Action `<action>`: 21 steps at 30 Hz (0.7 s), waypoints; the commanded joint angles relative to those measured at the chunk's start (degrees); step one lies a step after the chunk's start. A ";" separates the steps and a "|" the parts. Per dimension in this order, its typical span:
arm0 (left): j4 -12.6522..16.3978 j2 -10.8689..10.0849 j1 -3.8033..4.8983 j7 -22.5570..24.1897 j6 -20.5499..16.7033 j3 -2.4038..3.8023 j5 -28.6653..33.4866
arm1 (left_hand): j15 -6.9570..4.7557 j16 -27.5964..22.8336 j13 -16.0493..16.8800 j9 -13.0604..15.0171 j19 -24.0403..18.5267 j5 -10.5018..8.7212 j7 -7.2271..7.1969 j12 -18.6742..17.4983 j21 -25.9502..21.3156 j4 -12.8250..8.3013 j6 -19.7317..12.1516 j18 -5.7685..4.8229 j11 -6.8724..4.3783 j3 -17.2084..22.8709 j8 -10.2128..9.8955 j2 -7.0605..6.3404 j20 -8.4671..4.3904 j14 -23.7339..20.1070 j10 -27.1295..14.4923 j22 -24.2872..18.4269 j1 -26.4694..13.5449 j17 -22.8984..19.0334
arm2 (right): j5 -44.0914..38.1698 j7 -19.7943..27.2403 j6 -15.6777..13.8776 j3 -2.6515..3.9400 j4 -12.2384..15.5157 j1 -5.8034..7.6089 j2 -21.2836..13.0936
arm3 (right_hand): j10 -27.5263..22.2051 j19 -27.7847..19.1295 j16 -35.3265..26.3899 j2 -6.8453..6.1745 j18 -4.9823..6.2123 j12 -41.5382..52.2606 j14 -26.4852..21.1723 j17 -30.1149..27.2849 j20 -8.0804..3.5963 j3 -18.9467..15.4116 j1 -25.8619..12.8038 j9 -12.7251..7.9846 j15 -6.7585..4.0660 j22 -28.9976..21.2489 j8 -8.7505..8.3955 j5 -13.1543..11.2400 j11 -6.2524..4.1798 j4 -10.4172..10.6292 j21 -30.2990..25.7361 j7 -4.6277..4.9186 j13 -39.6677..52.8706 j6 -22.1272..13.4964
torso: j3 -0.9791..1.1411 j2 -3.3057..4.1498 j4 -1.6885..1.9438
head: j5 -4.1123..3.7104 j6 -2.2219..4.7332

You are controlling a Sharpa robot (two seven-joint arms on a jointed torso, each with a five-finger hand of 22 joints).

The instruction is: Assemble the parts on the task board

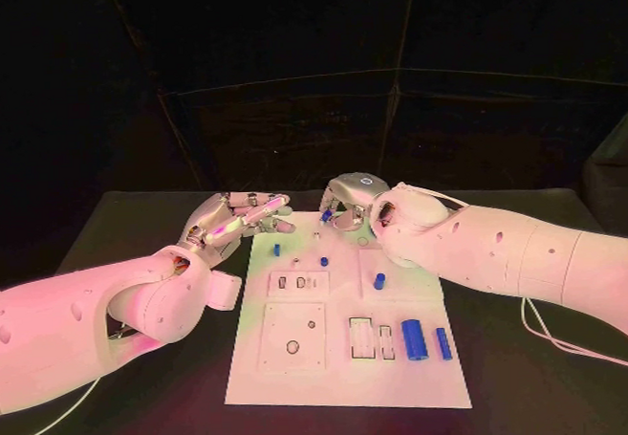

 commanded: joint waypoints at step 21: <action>0.00 0.25 0.19 0.38 0.98 0.05 0.20 | -0.11 -0.18 0.00 -0.01 -0.47 0.09 0.40 -0.21 -0.22 -0.33 0.02 0.65 0.34 0.06 -0.18 0.18 0.02 -0.35 -0.08 -0.07 -0.21 -0.06 | -0.05 -0.11 3.14 0.03 -3.04 0.12 3.06 | -0.77 0.08 0.28 -0.77 -0.64 -0.65 0.73 -0.27 -0.10 0.53 -0.28 -0.17 0.34 -0.08 -0.37 -0.37 0.37 0.44 0.21 0.52 -0.16 -0.38 | -0.02 0.00 -0.05 | -0.01 -0.37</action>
